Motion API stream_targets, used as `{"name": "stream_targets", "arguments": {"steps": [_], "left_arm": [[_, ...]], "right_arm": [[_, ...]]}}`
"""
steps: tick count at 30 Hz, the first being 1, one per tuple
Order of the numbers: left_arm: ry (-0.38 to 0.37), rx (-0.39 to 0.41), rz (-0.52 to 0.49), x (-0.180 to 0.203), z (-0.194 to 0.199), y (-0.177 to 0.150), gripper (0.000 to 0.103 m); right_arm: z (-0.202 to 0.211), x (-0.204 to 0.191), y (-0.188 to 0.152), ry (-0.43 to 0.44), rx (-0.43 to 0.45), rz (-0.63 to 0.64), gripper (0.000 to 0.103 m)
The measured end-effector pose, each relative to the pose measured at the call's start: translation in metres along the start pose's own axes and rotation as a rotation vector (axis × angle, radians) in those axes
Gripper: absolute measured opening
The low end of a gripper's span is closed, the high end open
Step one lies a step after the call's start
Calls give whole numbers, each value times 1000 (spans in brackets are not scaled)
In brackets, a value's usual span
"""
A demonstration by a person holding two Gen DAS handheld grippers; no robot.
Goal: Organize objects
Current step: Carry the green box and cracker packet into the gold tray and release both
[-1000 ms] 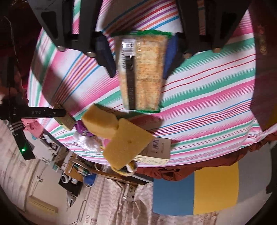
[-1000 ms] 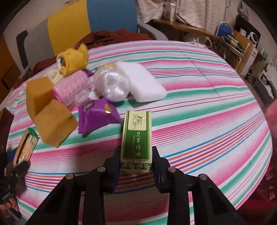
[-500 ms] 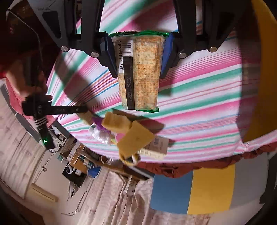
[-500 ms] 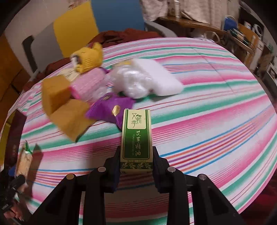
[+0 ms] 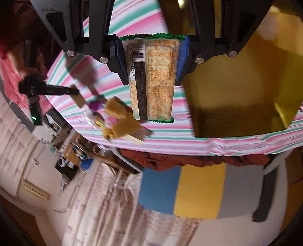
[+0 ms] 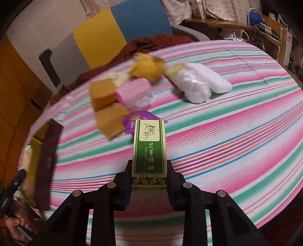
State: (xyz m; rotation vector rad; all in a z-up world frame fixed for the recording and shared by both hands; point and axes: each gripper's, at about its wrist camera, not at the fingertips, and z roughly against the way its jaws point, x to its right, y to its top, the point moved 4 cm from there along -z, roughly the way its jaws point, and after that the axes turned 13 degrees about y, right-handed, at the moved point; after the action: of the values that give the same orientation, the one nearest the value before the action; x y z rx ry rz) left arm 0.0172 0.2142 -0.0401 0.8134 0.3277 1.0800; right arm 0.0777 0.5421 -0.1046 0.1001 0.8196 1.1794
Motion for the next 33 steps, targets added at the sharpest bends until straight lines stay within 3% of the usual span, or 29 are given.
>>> {"name": "stream_targets", "arguments": {"steps": [5, 13, 22, 33], "left_arm": [[50, -3, 75, -47, 2, 1, 47], [148, -15, 151, -113, 3, 6, 47], [260, -87, 207, -176, -3, 6, 47], [320, -198, 262, -225, -23, 1, 48]], "right_arm": [[8, -43, -7, -13, 58, 64, 30], [-12, -134, -19, 159, 36, 124, 30], [-53, -235, -39, 316, -50, 236, 30], [-105, -299, -68, 361, -178, 285, 31]]}}
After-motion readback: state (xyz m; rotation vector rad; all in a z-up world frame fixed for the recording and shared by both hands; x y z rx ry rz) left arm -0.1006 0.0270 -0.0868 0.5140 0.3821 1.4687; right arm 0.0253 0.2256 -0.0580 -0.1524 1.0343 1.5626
